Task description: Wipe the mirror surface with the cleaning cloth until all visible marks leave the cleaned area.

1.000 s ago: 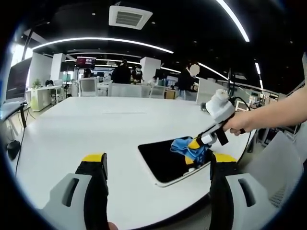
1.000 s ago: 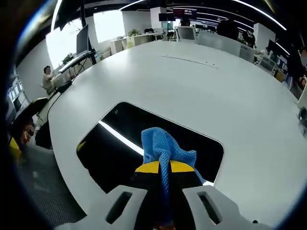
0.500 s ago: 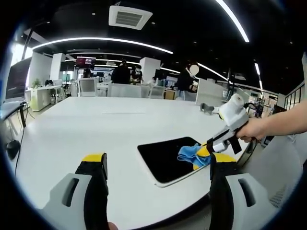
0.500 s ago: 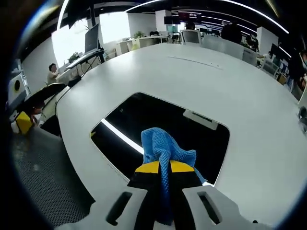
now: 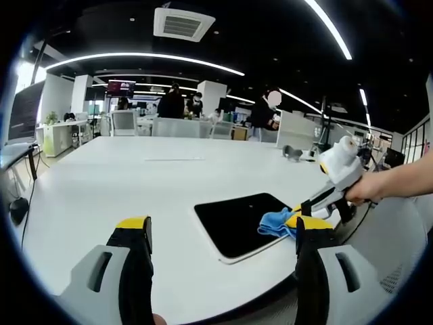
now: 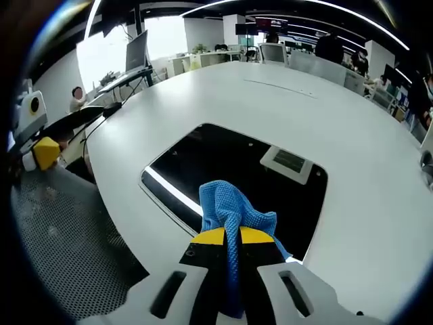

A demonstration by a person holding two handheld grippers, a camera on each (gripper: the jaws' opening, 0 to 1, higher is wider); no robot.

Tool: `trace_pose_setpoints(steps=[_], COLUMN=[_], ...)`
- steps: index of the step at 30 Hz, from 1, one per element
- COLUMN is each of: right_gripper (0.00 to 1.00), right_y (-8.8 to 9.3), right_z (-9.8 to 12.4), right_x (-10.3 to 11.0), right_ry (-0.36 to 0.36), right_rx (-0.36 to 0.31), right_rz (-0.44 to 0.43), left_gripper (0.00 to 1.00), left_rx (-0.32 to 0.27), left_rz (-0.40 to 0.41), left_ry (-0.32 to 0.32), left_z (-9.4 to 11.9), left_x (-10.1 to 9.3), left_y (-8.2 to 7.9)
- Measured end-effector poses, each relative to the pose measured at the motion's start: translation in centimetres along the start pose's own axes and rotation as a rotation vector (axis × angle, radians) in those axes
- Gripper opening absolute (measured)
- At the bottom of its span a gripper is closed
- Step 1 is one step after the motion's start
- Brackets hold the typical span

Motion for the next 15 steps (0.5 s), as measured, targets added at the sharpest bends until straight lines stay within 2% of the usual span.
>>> trace_pose_setpoints(steps=[15], right_gripper=[0.0], right_y=[0.43], right_z=[0.38], right_x=[0.34], right_ry=[-0.006], right_rx=[-0.012], right_rz=[-0.021], left_gripper=[0.86], left_rx=[0.016], left_rz=[-0.009], left_ry=[0.001], left_z=[0.01], left_x=[-0.1], left_y=[0.19])
Point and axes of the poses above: the point that each gripper's makers call its tool centre point, and the gripper's own axes: z roughly backward along the fingers, x roughly to its left, y roughly out of its underside, the point moved 5 cm from there along z, roughly backward along the fingers, and after that the axes turned 1 degree about -x, right-handed, at the moved point
